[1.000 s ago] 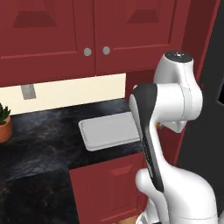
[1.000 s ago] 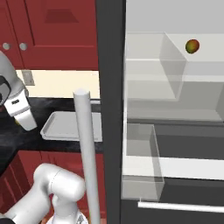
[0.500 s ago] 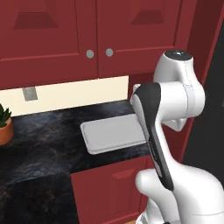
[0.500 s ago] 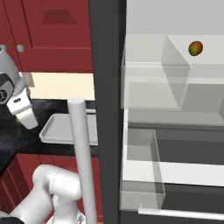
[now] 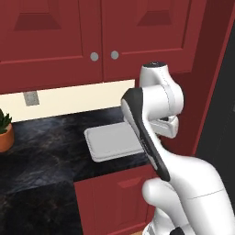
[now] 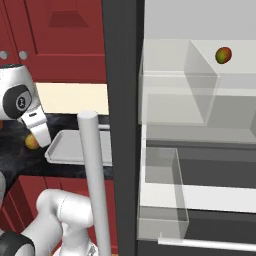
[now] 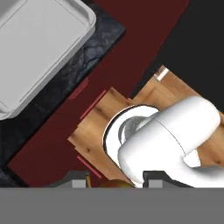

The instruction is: Pick the mango and apple from the fridge and place them inside the tupperware on the counter.

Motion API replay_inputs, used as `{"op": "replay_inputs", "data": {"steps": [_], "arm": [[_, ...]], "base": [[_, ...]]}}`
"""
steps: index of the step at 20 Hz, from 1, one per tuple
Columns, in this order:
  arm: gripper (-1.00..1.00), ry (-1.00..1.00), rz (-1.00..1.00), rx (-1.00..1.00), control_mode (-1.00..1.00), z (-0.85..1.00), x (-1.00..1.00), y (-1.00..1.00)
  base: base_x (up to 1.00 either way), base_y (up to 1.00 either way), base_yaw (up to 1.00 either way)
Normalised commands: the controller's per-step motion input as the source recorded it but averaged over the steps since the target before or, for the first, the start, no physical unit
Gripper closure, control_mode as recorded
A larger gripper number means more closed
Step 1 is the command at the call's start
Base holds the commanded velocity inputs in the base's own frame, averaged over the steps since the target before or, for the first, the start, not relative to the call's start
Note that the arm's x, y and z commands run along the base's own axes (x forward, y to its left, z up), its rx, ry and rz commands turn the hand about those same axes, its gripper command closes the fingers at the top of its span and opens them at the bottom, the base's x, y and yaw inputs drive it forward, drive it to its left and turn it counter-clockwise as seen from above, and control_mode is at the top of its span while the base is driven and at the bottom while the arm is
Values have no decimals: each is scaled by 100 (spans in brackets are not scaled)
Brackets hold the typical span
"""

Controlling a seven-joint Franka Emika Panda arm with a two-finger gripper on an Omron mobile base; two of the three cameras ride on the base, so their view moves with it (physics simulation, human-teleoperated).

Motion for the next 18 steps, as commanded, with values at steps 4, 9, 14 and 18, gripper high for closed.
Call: {"op": "replay_inputs", "data": {"steps": [4,9,14,18], "arm": [[100,-16,0,0,-100,-59,67,11],[100,-26,0,0,-100,-58,83,1],[100,2,5,0,-100,-54,99,0],[100,0,2,0,-100,-63,89,3]], "base": [[0,0,0],[0,0,0],[0,0,0],[0,0,0]]}}
